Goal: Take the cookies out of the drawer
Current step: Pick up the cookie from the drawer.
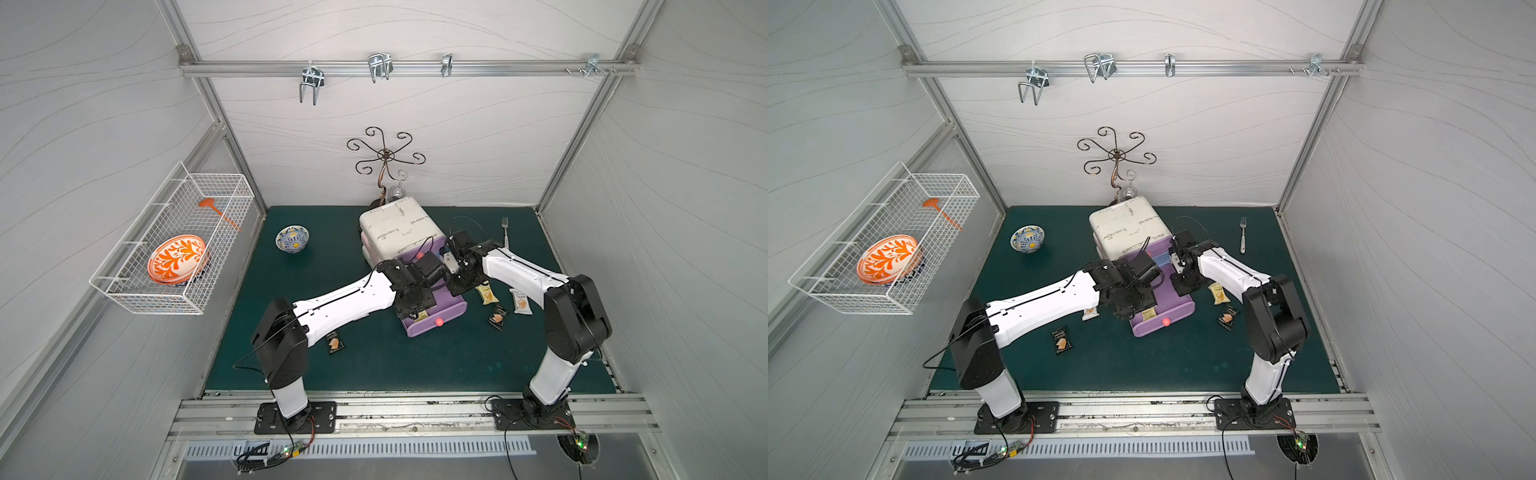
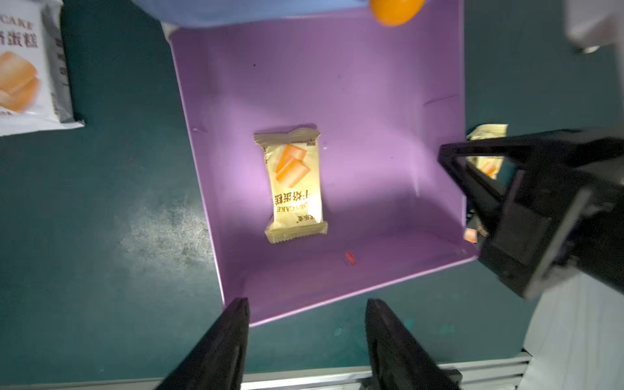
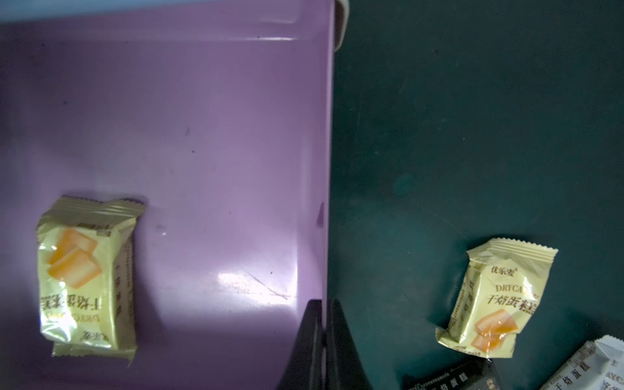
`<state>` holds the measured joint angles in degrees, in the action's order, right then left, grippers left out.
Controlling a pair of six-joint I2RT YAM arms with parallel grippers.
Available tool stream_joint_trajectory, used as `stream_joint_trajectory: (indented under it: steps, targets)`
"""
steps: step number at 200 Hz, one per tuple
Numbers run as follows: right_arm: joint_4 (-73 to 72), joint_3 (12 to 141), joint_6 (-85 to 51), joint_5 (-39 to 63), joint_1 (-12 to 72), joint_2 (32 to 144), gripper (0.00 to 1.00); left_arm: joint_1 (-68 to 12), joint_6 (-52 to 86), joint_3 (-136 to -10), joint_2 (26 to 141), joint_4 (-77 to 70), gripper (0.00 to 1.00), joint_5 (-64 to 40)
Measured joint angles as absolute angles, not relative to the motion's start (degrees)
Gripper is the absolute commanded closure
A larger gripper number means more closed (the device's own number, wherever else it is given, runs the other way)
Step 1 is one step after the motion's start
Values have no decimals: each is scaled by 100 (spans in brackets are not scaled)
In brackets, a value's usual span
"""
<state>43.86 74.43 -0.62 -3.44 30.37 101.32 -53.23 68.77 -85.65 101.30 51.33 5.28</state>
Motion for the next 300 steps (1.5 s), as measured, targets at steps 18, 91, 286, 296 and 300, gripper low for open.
stream_joint_trajectory:
  steps: [18, 91, 286, 296, 300]
  targets:
    - [4386, 7443, -64, -340, 3037, 10132, 100, -5299, 6910, -8567, 10355, 5205, 29, 449]
    - [4379, 7437, -108, -331, 3037, 10132, 100, -5205, 7008, -8571, 10597, 4941, 17, 392]
    - [4263, 7397, -156, -220, 3037, 10132, 100, -5002, 6997, -8986, 11900, 4797, 35, 34]
    - [4252, 7397, -156, -231, 3037, 10132, 100, -4993, 6960, -8989, 11922, 4794, 40, 8]
    - [4248, 7397, -156, -233, 3037, 10132, 99, -4989, 6960, -8986, 11926, 4792, 42, -12]
